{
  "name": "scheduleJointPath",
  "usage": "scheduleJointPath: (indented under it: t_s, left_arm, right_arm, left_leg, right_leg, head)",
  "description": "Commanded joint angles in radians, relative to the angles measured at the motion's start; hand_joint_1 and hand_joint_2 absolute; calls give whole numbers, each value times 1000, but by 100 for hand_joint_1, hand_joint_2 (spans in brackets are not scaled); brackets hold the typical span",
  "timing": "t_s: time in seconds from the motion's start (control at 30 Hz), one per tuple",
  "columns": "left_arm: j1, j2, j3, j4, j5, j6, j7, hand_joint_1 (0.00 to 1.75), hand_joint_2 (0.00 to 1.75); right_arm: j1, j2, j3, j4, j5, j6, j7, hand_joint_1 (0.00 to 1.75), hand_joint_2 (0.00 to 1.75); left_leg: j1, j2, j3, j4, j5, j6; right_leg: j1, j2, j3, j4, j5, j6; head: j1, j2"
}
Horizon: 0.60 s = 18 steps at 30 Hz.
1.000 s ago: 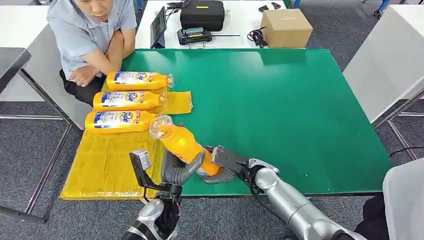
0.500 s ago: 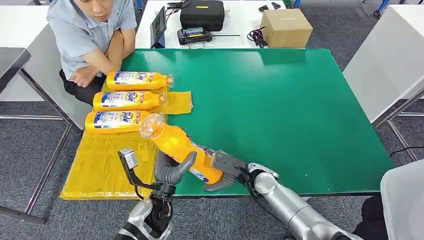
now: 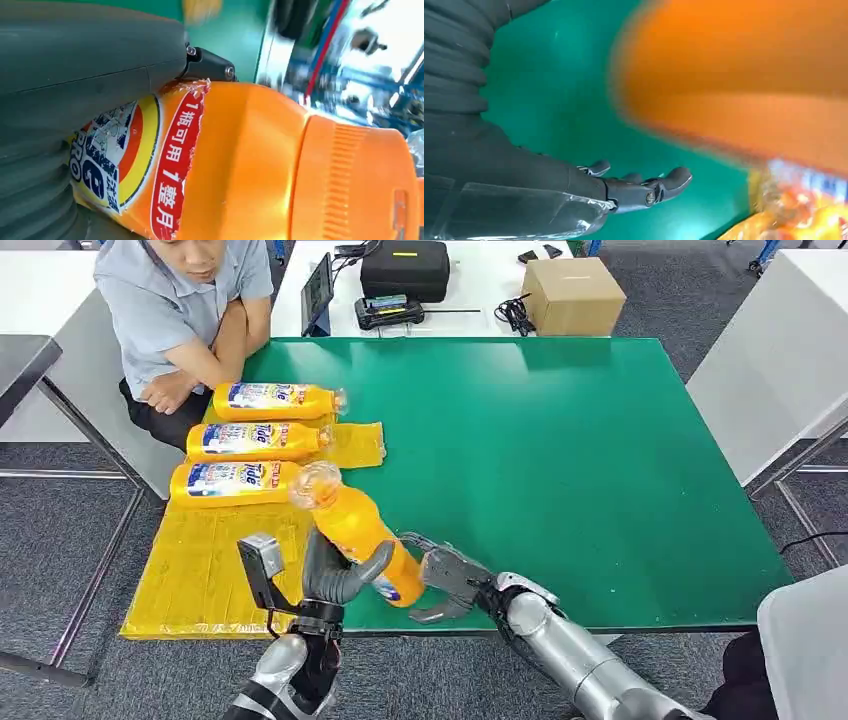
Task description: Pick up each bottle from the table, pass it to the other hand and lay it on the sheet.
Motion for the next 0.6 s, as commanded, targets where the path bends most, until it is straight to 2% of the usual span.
scheduleJointPath:
  t_s: [0.03, 0.17, 0.27, 0.43, 0.47, 0.53, 0.6]
  left_arm:
    - [-125, 140, 85, 121, -613, 381, 22, 175, 175]
    - [-95, 127, 348, 34, -1006, 382, 71, 175, 175]
    - [-128, 119, 480, 73, -1105, 382, 59, 175, 175]
    - [-157, 135, 534, 154, -1307, 382, 107, 175, 175]
    - [-163, 158, 529, 187, -1477, 382, 181, 175, 175]
    - [-163, 158, 529, 187, -1477, 382, 181, 175, 175]
    - [-190, 187, 476, 304, -1511, 379, 228, 175, 175]
  right_arm:
    - [48, 12, -110, -83, 179, -180, -2, 0, 175]
    - [82, 18, -155, -198, 269, -215, 19, 0, 175]
    - [88, 27, -168, -205, 289, -190, 18, 0, 175]
    - [75, 37, -165, -174, 300, -180, 1, 0, 175]
    - [72, 37, -166, -172, 299, -177, -6, 0, 175]
    - [72, 37, -166, -172, 299, -177, -6, 0, 175]
    - [76, 30, -171, -179, 295, -169, -10, 0, 175]
  left_leg:
    - [1, 1, 3, -1, 0, -3]
    - [2, 5, 1, 1, -1, -2]
    - [2, 4, 0, 1, -1, -2]
    - [2, 3, 1, 0, 0, -2]
    - [1, 3, 1, 0, 0, -2]
    - [1, 3, 2, 0, 0, -2]
    - [2, 3, 2, 0, -1, -3]
  right_leg:
    - [1, 1, 2, -1, 0, -3]
    - [2, 5, 0, 1, 0, -2]
    - [2, 3, 0, 1, 0, -2]
    - [1, 2, 0, 1, 0, -2]
    - [1, 2, 0, 1, 0, -2]
    - [1, 2, 1, 1, 0, -2]
    - [2, 2, 2, 1, 0, -3]
  head:
    - [0, 0]
    - [0, 0]
    - [0, 0]
    - [0, 0]
    - [0, 0]
    - [0, 0]
    - [0, 0]
